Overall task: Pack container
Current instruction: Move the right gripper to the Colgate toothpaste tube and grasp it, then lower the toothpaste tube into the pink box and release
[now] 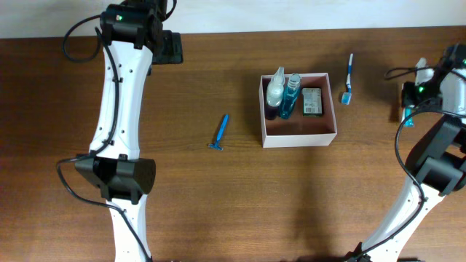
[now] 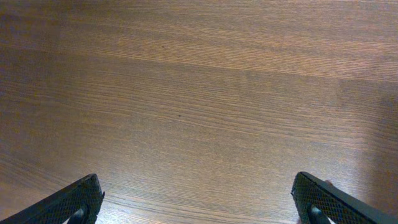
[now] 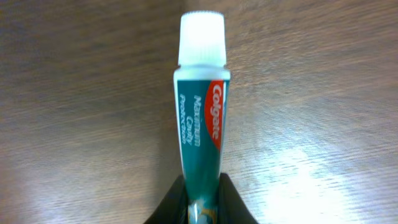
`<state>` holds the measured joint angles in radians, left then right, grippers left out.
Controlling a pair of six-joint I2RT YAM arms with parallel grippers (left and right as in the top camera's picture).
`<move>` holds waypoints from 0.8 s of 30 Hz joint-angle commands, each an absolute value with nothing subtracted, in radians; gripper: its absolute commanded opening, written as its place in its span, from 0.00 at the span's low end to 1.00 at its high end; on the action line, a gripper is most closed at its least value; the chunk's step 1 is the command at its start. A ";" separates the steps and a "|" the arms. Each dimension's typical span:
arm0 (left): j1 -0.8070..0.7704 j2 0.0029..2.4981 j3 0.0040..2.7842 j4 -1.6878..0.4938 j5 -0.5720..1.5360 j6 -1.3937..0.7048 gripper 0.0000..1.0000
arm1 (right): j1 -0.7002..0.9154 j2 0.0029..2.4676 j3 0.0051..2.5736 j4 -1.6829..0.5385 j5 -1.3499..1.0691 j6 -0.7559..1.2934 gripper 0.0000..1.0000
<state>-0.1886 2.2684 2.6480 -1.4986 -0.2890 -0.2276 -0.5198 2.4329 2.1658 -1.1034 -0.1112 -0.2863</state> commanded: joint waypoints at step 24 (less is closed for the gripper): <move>-0.187 2.262 2.647 -1.496 -0.300 -0.222 0.99 | -0.130 2.415 2.660 -1.667 -0.308 -0.141 0.11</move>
